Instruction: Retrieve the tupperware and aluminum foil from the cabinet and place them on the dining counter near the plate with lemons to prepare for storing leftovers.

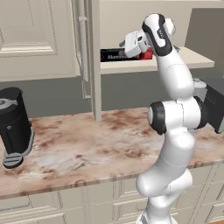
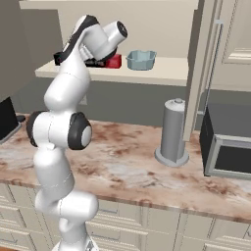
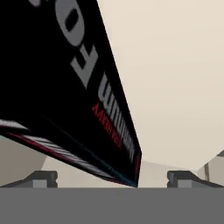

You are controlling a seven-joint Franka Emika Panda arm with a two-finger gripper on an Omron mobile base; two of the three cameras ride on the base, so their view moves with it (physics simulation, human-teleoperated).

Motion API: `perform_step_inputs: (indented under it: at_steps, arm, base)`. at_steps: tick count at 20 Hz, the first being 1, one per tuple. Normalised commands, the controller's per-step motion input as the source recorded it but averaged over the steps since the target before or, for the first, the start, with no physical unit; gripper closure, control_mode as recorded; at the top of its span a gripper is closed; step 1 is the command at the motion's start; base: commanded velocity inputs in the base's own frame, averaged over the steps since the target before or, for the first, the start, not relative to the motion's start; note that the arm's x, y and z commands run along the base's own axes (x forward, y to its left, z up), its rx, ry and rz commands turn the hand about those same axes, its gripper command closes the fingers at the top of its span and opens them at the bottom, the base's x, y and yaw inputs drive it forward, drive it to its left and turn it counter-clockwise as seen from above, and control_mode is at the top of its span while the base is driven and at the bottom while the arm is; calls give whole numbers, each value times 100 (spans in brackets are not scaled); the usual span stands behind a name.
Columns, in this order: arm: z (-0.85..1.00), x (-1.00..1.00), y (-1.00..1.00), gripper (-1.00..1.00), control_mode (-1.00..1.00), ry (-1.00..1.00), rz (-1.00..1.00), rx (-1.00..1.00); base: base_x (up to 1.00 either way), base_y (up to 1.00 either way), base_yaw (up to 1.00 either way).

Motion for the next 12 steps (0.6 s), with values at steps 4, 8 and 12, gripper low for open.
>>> perform_step_inputs:
  at_steps: [4,8,12]
  arm:
    - [0,27,0,-100,-100,0,7,0]
    - [0,19,0,-100,-100,0,8,0]
    - [0,9,0,-100,-100,0,6,-1]
  base:
    - [0,0,0]
    - [0,0,0]
    - [0,0,0]
